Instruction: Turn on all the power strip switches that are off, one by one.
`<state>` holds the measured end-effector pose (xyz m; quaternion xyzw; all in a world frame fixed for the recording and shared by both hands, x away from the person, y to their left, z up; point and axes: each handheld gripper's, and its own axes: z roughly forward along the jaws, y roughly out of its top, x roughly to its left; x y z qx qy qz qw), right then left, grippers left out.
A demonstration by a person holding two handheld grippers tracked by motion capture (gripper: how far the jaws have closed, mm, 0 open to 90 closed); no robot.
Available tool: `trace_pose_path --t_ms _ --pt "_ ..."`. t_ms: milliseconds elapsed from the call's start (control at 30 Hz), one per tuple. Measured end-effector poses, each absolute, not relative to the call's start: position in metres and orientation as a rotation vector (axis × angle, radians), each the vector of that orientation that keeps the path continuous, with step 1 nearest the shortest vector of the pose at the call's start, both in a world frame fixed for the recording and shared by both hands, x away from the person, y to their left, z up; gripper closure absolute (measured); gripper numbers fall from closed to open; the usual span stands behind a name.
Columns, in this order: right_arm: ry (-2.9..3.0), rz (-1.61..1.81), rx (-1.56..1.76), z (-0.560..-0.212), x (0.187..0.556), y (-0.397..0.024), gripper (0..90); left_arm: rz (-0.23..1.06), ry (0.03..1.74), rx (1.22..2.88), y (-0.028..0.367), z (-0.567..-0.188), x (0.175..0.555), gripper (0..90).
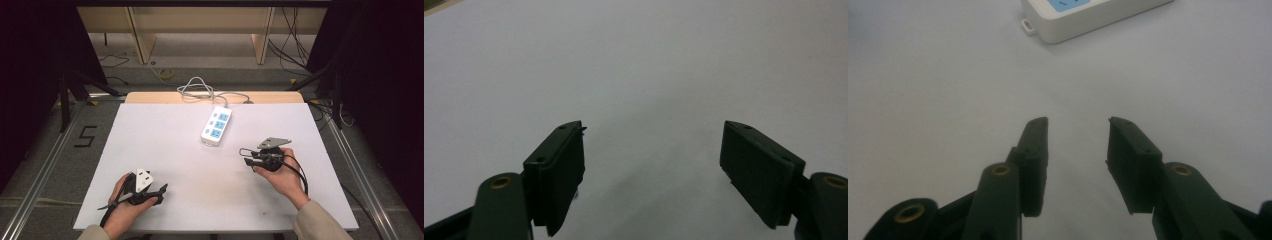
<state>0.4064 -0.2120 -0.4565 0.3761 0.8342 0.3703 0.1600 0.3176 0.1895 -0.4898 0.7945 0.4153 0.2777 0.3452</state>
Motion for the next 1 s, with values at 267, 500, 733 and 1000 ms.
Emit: trace_pose_path --t_ms 267,500,733,1000 --pt "2.373 1.089 1.080 -0.461 0.386 -0.225 53.6 0.721 1.086 2.056 0.189 -0.490 0.317 25.8" --pt "2.359 1.103 1.086 -0.469 0.371 -0.236 50.2 0.726 1.084 2.057 0.190 -0.490 0.317 25.7" --pt "2.331 1.130 1.095 -0.471 0.360 -0.244 48.7 0.727 1.082 2.060 0.190 -0.489 0.317 25.6" --pt "2.322 1.131 1.105 -0.472 0.357 -0.249 46.3 0.726 1.093 2.063 0.191 -0.490 0.320 25.6"
